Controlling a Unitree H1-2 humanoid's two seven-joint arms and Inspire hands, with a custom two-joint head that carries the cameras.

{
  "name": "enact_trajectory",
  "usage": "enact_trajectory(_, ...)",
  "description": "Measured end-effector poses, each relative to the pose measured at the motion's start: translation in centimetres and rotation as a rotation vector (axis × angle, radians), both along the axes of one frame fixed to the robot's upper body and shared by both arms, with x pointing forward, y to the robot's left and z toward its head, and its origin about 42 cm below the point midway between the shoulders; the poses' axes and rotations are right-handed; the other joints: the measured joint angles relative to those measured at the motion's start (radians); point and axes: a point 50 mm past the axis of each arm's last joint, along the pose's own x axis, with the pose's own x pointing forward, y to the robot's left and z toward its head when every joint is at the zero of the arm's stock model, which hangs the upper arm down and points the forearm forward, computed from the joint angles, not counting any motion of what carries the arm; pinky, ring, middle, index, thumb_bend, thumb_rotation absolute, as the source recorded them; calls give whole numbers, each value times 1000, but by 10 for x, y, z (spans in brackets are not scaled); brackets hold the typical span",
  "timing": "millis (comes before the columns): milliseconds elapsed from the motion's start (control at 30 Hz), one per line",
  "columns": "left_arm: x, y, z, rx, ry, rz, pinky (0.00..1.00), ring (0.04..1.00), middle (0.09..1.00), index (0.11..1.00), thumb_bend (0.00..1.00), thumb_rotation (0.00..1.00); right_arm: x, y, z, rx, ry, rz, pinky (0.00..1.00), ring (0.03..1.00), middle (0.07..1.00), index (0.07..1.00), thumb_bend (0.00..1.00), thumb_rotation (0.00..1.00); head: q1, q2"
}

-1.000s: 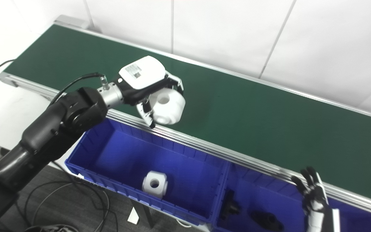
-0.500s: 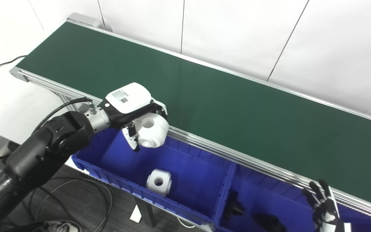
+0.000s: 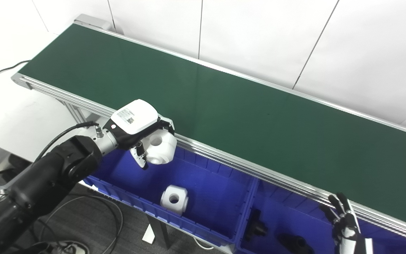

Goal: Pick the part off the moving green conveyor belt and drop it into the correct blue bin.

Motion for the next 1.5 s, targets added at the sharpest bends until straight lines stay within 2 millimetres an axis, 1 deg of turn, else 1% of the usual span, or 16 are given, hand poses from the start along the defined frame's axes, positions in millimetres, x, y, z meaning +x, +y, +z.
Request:
enact_trajectory(133,-1,1,0,58,39,15,886,913,933,890,996,594,-1,0,0,-1,2,-2,919,812,880,928,920,1000,-2,0)
enact_trajectory(200,-2,0,4,91,46,12,975,980,986,950,1000,665,-1,0,-1,-4,4,-2,914,812,881,930,923,1000,0,-2)
enact_trajectory(267,-4,-3,9,105,45,4,997,998,999,992,1000,698,-2,0,-1,-5,6,-2,906,811,883,928,928,1000,2,0)
enact_trajectory(600,-7,-9,17,113,80,-20,1000,1000,1000,1000,1000,717,-2,1,-1,-5,5,-2,912,811,883,926,923,999,-12,2)
enact_trajectory(733,-7,-7,21,34,81,-27,1000,1000,1000,1000,1000,759,-1,4,-1,1,4,-1,922,808,874,919,914,992,-75,9)
enact_trajectory(767,-8,-6,22,-9,72,-27,1000,1000,1000,1000,1000,764,-1,6,-2,1,4,0,918,809,875,918,919,992,-144,17)
enact_trajectory(800,-8,-6,24,-59,66,-29,1000,1000,1000,1000,1000,755,0,8,-2,2,4,-1,907,807,875,915,929,991,-156,17)
enact_trajectory(833,-9,-7,26,-134,62,-31,1000,1000,1000,1000,991,743,0,12,-3,-2,6,-1,902,804,876,914,935,992,-235,21)
enact_trajectory(900,-12,-16,30,-291,53,-45,991,1000,1000,1000,963,770,1,24,-4,-12,6,1,885,798,873,912,947,996,-265,21)
enact_trajectory(967,-16,-28,32,-426,66,-64,962,1000,1000,1000,940,782,5,39,-2,-14,-6,1,863,798,876,916,963,996,-433,9)
enact_trajectory(1033,-18,-39,31,-539,97,-74,949,1000,1000,1000,933,766,10,59,2,-11,-26,6,882,803,883,925,968,999,-434,9)
enact_trajectory(1100,-18,-52,29,-698,159,-66,907,1000,1000,1000,927,762,15,82,4,-13,-24,6,937,808,889,931,967,1000,-604,-18)
enact_trajectory(1267,-17,-90,-1,-1048,389,17,972,1000,1000,1000,959,810,29,120,3,-21,-20,7,999,875,906,931,939,1000,-704,-47)
enact_trajectory(1300,-21,-97,-8,-1106,434,40,986,1000,1000,1000,961,853,30,124,2,-20,-17,-5,993,898,905,926,925,1000,-704,-48)
enact_trajectory(1333,-24,-104,-15,-1157,476,63,996,1000,1000,1000,946,884,31,127,0,-20,-9,-18,986,919,913,927,918,1000,-759,-66)
enact_trajectory(1500,-37,-126,-49,-1298,631,144,1000,1000,1000,1000,917,865,34,134,-9,-42,22,-56,946,908,922,931,908,1000,-798,-86)
